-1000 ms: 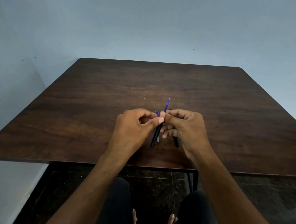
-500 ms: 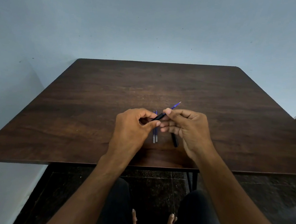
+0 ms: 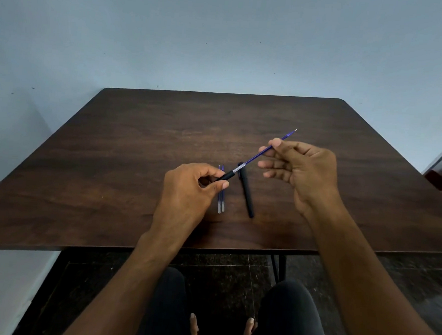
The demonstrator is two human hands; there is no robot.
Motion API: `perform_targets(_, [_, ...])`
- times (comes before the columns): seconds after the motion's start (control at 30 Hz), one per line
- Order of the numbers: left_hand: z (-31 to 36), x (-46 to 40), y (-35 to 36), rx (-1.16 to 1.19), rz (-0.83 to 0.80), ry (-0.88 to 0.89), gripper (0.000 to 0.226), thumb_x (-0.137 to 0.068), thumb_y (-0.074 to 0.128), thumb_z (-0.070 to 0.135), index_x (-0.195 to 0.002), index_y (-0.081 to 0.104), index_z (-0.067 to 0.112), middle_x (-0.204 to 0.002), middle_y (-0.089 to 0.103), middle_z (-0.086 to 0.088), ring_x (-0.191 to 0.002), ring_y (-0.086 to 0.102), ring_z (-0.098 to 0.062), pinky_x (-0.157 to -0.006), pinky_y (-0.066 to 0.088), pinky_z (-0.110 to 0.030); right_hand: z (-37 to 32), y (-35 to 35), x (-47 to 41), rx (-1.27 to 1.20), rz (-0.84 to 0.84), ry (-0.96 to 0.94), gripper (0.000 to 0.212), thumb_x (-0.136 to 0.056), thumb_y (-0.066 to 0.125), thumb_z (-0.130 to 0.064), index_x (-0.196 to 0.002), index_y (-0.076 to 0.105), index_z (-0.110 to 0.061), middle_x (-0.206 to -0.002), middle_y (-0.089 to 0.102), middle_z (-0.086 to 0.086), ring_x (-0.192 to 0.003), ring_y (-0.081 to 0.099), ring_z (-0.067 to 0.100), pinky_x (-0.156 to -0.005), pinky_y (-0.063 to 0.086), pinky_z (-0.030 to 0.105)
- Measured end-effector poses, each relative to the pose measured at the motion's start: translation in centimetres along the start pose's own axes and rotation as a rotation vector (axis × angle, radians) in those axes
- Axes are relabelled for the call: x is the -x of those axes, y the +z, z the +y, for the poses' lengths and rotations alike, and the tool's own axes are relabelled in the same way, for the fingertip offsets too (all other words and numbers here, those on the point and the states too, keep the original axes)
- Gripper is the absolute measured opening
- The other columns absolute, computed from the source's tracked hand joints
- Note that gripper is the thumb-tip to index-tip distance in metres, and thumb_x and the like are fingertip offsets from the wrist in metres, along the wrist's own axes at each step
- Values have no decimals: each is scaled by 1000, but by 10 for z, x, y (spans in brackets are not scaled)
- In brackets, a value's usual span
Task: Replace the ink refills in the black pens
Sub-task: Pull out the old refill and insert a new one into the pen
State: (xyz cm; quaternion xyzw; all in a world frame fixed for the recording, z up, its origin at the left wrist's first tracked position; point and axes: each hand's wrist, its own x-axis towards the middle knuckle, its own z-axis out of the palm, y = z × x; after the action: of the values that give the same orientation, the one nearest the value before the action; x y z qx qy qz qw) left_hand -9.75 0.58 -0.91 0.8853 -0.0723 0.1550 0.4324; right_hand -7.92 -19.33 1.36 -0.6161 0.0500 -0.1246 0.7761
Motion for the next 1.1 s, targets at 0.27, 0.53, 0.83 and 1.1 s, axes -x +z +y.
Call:
perform_targets(0.27, [2,-2,7,32,18,-8,20,-79,83,27,-98,79,23,-83,71,15,-76,64,6,-71,44,1,2,-10,-4,94,65,15,16,-91,74,-12,-87,74,3,-72,74,14,-54,64,17,-52,57,29])
perform_targets(0.53, [16,-1,31,94,-33,13,16,-81,81,28,-97,79,23,-79,72,13,-68,63,4,-64,47,-6,18,-35,-15,573,174,49,25,-84,82,-24,-73,75,-3,-56,64,6,-41,52,10,-39,44,21])
perform_targets(0.83, [24,-12,51,64,-88,27,14,-82,80,30,-96,79,27,-78,70,15,-70,61,5,-66,44,-5,22,-53,-31,986,201,66,21,-81,84,-26,-77,79,-6,-72,72,11,-63,65,16,-53,44,20])
perform_targets(1.1, [31,-13,63,56,-98,53,15,-83,79,32,-98,78,29,-82,70,16,-76,62,6,-66,42,0,15,-71,-40,1056,221,61,24,-79,85,-27,-79,80,-4,-74,72,14,-78,71,27,-65,49,29])
